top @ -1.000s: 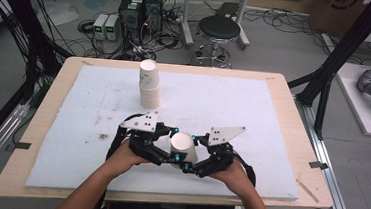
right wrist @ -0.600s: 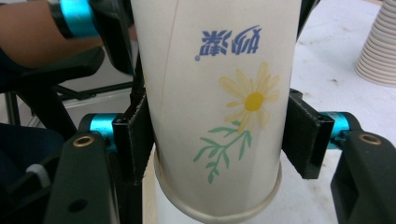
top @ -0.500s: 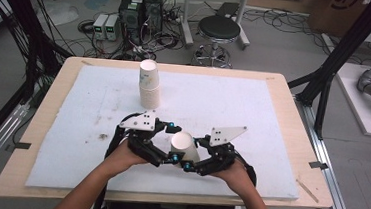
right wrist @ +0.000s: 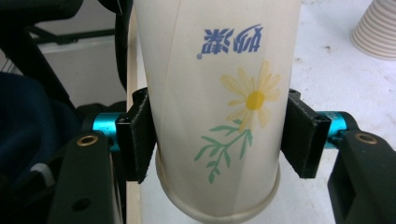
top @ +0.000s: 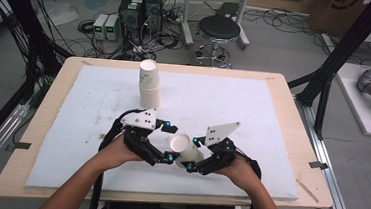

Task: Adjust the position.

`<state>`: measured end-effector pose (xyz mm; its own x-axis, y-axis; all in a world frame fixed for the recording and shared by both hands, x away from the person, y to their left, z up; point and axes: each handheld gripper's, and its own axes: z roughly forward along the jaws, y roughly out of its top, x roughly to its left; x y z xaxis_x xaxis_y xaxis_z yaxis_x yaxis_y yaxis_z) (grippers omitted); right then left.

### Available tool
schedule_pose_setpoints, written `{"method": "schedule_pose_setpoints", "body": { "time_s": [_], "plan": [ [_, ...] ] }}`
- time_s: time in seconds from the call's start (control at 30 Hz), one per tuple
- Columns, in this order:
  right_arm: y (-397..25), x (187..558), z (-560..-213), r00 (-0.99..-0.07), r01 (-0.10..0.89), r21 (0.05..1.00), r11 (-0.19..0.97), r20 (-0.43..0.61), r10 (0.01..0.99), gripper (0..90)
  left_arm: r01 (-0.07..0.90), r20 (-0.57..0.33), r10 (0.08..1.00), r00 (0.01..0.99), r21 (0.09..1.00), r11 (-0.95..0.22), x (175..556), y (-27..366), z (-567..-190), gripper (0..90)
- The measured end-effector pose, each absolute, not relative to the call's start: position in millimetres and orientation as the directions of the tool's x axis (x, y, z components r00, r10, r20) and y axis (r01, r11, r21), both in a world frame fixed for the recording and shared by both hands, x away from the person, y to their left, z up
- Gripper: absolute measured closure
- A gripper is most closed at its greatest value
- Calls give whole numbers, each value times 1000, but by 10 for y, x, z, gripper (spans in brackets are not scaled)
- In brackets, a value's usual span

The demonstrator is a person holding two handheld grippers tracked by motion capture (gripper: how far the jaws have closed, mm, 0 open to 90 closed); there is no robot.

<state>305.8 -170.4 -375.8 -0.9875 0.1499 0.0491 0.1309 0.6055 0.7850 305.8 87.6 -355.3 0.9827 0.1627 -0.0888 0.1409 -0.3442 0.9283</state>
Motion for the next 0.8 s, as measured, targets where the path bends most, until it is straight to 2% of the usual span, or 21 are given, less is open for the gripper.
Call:
{"method": "schedule_pose_setpoints", "body": {
  "time_s": [0.53, 0.8],
  "plan": [
    [-1497, 3081, -3603, -997, 40, 600, 799, -29, 71, 359, 131, -79, 133, 988, 889, -440, 3062, 807, -3602, 183],
    [-1417, 3071, -3562, -999, 9, 526, 850, -39, 35, 358, 130, -92, 104, 990, 868, -479, 3070, 770, -3635, 217]
  ]
}}
